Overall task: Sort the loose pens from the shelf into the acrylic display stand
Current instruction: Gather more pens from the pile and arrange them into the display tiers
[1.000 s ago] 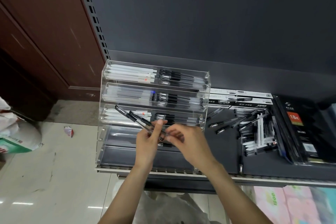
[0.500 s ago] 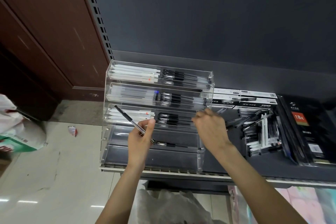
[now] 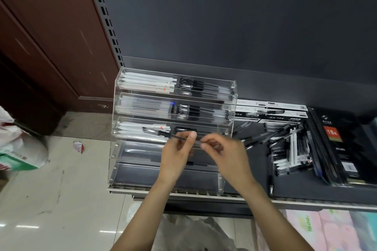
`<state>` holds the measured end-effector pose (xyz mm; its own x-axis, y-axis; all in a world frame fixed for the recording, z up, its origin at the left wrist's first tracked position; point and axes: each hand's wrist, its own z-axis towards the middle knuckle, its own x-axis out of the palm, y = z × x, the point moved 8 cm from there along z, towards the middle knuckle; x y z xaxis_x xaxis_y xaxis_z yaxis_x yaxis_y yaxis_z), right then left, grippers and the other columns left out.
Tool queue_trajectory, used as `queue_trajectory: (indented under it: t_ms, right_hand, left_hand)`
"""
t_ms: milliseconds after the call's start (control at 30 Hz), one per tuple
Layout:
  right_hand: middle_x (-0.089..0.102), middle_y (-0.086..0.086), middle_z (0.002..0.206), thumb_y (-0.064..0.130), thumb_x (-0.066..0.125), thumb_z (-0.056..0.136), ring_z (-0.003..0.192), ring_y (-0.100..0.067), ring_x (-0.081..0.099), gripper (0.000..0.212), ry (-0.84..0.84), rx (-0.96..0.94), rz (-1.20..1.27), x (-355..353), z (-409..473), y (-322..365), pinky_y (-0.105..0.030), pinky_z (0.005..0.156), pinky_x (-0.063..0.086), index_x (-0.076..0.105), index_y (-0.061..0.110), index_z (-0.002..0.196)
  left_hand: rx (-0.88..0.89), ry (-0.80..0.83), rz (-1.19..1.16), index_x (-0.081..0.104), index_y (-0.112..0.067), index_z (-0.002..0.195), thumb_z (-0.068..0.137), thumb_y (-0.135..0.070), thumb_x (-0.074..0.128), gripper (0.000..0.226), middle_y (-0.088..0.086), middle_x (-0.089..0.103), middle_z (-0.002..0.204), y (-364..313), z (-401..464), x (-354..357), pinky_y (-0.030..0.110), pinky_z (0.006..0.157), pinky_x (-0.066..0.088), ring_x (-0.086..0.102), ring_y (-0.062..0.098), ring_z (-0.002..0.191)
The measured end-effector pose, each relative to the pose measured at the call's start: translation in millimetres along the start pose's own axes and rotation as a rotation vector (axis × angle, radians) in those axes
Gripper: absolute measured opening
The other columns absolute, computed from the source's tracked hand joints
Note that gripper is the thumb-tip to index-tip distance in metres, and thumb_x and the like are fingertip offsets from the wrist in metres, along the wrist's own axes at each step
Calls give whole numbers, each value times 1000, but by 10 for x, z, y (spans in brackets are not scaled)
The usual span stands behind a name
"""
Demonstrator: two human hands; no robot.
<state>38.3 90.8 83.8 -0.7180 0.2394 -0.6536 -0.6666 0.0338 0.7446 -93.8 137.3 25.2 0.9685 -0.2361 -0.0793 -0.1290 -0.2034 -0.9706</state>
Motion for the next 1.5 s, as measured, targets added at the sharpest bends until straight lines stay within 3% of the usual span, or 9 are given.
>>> queue_trajectory:
  t_ms: [67,167,333,500,633,800,1167,1333,1500]
  right_hand:
    - [68,14,74,29,69,80,65,-4,63,10,-121,-10,-151,-284,40,-131,-26,59,53,71,24,88]
    - [67,10,72,24,74,77,73,-12,60,8,-260,-59,-391,-608,80,-259,-30,61,51,71,22,85]
    - [69,6,79,15,78,74,80,-21,55,11,-287,-145,-523,-560,186,-305,-33,69,50,71,18,81]
    - [62,2,76,13,82,70,72,-20,54,10,-283,-203,-658,-452,238,-222,-21,61,40,73,17,74]
    - [54,1,64,1,86,46,59,-17,50,27,-112,-200,-923,-185,271,-202,-22,49,39,65,15,56]
    - [52,-3,56,-12,76,27,48,-18,49,36,-19,-191,-993,-13,300,-211,-21,41,35,58,11,48]
    - [55,0,69,-7,81,46,56,-15,53,35,-52,-198,-863,101,252,-246,-21,43,43,72,17,70]
    - [62,-2,86,3,67,80,74,-18,60,20,-299,-144,-552,-408,-49,-198,-29,58,53,72,13,97]
    - [65,-8,96,17,51,85,87,-26,57,29,-511,210,-387,-1027,-810,-944,-29,78,43,69,10,106]
  left_hand:
    - [147,-74,364,67,-21,100,86,-61,40,51,-8,67,86,-94,10,-125,24,71,47,60,8,81]
    - [440,-340,870,66,-17,106,95,-42,46,34,-1,67,95,-247,-38,-354,32,73,44,55,21,89]
    - [412,-370,1069,69,-14,104,80,-19,69,24,4,70,95,-115,0,-364,40,72,47,57,30,87]
    - [427,-338,1066,71,-15,102,78,-18,72,24,1,72,93,-89,-2,-302,39,70,47,58,29,86]
    - [420,-328,1057,70,-15,104,79,-18,72,25,2,72,94,-74,17,-289,39,71,48,59,29,87]
    - [421,-329,1082,70,-13,106,78,-18,72,28,4,71,96,-82,38,-289,41,72,48,58,30,88]
    - [455,-288,1046,71,-14,106,78,-15,72,28,3,73,96,-115,60,-271,40,74,47,60,30,88]
    - [554,-262,911,64,-12,112,85,-17,62,27,6,65,104,-312,-38,-239,36,79,47,59,25,93]
    - [926,116,467,53,-17,110,91,-16,49,20,-4,51,102,-718,-475,525,14,79,43,52,7,88]
